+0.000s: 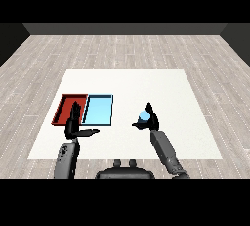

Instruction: Pick the blue can and put it in the blue box

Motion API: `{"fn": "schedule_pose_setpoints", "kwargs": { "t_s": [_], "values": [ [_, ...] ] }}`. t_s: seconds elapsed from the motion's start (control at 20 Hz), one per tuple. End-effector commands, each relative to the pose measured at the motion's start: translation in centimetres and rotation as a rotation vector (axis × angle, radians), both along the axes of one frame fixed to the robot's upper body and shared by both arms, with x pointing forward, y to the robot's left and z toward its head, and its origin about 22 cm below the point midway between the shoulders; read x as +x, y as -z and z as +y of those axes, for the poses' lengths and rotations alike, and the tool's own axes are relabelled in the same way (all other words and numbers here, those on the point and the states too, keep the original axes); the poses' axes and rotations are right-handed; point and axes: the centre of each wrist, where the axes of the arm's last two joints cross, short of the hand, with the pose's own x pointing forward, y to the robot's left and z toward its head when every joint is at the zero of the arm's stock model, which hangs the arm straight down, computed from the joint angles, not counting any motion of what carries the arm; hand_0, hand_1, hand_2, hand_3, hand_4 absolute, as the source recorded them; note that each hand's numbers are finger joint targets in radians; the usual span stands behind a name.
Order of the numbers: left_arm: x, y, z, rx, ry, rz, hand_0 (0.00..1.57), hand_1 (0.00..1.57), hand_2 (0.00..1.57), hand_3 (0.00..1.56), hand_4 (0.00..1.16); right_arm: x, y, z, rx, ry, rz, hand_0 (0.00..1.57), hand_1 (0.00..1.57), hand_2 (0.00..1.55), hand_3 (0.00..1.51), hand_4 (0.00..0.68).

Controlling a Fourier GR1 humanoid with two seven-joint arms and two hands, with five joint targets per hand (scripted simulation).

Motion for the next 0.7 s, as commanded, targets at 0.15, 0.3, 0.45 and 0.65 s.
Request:
{"fn": "schedule_pose_setpoints", "kwargs": {
  "t_s": [0.15,0.3,0.45,0.65],
  "values": [
    [-0.6,-0.7,-1.5,-0.018,-0.014,-0.005,0.0,0.0,0.0,0.0,0.0,1.6,-0.1,1.1,-0.011,0.044,-0.002,0.0,0.0,0.0,0.0,0.0],
    [-0.8,0.3,0.7,-0.014,0.012,-0.005,0.0,0.0,0.0,0.0,0.0,0.5,0.5,0.5,-0.08,0.087,0.019,1.07,1.07,1.23,1.18,0.0],
    [-1.9,0.9,1.7,-0.002,0.005,-0.002,0.0,0.0,0.0,0.0,0.0,-0.2,1.4,0.1,-0.126,0.121,0.088,1.47,1.47,1.47,1.45,0.536],
    [-0.1,1.4,0.6,0.001,-0.001,-0.019,0.0,0.0,0.0,0.0,0.0,-0.3,0.1,-0.9,-0.1,0.133,0.082,1.46,1.46,1.46,1.44,0.543]
  ]
}}
